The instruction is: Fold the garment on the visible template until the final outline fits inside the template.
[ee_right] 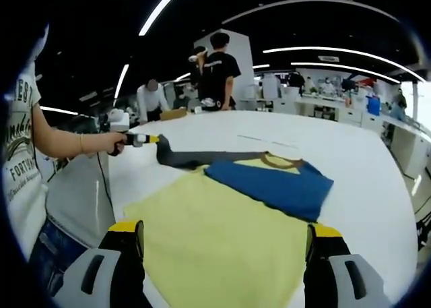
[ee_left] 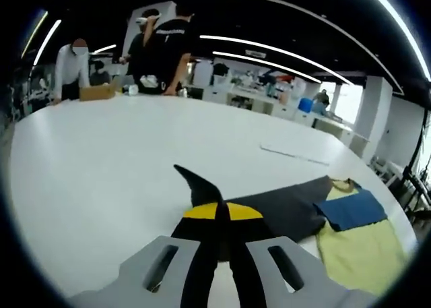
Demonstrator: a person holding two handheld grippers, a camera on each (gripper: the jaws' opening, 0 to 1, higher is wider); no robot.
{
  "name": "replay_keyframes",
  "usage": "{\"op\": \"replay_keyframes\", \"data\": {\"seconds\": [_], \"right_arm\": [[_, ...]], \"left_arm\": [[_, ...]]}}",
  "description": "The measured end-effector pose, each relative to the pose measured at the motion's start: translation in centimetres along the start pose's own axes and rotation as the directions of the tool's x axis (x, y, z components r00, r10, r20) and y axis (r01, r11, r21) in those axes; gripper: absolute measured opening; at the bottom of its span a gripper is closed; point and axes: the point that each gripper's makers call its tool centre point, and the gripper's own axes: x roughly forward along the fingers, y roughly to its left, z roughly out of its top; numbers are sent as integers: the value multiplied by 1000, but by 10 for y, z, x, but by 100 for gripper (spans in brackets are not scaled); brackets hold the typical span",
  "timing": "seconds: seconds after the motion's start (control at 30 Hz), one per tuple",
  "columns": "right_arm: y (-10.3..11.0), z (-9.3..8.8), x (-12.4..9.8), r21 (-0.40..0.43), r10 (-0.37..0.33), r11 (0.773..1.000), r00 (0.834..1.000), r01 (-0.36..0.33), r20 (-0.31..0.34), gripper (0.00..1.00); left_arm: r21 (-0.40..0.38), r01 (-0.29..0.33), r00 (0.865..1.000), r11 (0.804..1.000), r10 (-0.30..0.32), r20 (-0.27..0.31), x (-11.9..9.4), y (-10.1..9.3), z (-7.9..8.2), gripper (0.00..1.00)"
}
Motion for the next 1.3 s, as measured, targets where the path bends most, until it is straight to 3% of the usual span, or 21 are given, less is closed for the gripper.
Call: {"op": "replay_keyframes", "data": {"seconds": [0.53,0.9,1.3], "right_arm": [[3,13,0,-17,21,1000,997,-20,79,99],[4,12,2,-30,29,999,997,-26,78,99],[5,7,1,-27,28,999,997,-26,71,99]], "left_arm": [[87,138,990,987,-139,9,1,-59,13,1],[109,198,980,974,-199,-3,4,-89,14,1],[124,282,958,951,-285,5,13,-137,24,0]]}}
